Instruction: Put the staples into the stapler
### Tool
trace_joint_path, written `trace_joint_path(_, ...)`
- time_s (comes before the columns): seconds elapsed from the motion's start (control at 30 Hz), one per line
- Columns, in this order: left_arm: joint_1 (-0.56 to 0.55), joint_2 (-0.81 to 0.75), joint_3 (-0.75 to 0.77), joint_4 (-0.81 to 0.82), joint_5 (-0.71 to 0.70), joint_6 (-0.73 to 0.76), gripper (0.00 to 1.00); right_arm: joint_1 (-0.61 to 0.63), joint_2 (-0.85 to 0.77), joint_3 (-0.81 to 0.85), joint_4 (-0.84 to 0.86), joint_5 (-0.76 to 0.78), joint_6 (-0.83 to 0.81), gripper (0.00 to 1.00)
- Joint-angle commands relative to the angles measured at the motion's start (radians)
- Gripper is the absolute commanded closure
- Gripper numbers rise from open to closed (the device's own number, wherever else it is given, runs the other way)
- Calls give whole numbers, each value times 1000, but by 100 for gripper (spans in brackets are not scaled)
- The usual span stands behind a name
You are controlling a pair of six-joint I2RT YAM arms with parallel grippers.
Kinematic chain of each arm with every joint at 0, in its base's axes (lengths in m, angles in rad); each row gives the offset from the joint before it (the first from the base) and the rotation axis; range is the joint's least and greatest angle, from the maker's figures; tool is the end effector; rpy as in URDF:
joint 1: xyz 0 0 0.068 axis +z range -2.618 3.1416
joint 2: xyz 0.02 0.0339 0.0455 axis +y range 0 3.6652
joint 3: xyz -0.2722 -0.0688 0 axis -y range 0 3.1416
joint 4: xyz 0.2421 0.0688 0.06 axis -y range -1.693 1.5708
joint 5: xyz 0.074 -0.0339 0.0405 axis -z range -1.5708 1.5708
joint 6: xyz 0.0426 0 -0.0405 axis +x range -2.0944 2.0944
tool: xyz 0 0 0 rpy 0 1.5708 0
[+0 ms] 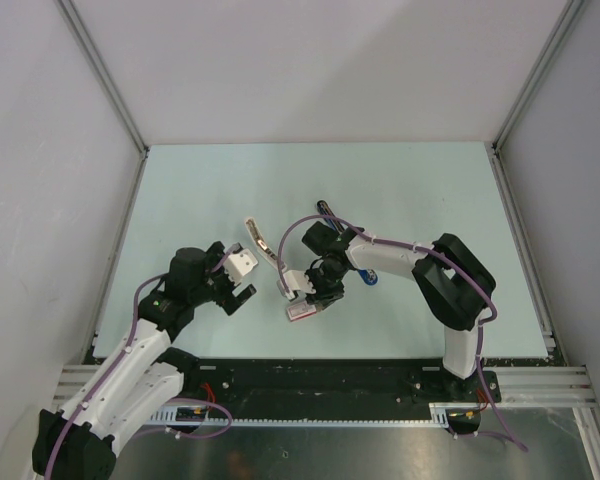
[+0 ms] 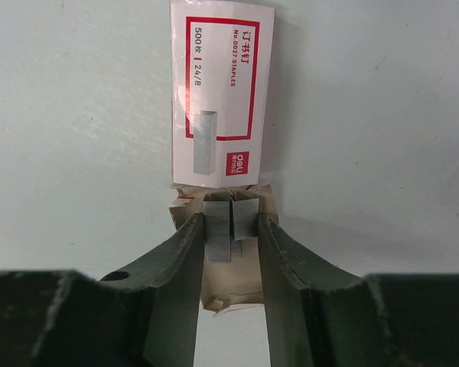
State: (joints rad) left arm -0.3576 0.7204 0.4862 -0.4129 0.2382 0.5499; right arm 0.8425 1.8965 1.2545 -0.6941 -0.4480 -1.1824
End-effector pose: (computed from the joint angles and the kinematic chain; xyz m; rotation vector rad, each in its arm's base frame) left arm 0.1435 -0.0643 0.2257 1.0808 1.9175 -0.1567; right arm 0.2279 0.2832 0.1652 -2.3993 1.4106 0.5692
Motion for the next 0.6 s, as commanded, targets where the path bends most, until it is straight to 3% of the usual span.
trace_joint_path(0.0, 6, 1, -9, 27, -7, 13, 1, 5, 15, 14, -1, 0, 0, 64)
trace_joint_path(0.57, 6, 3, -11, 28, -9, 12, 1, -3, -11, 14, -2, 2, 1, 72)
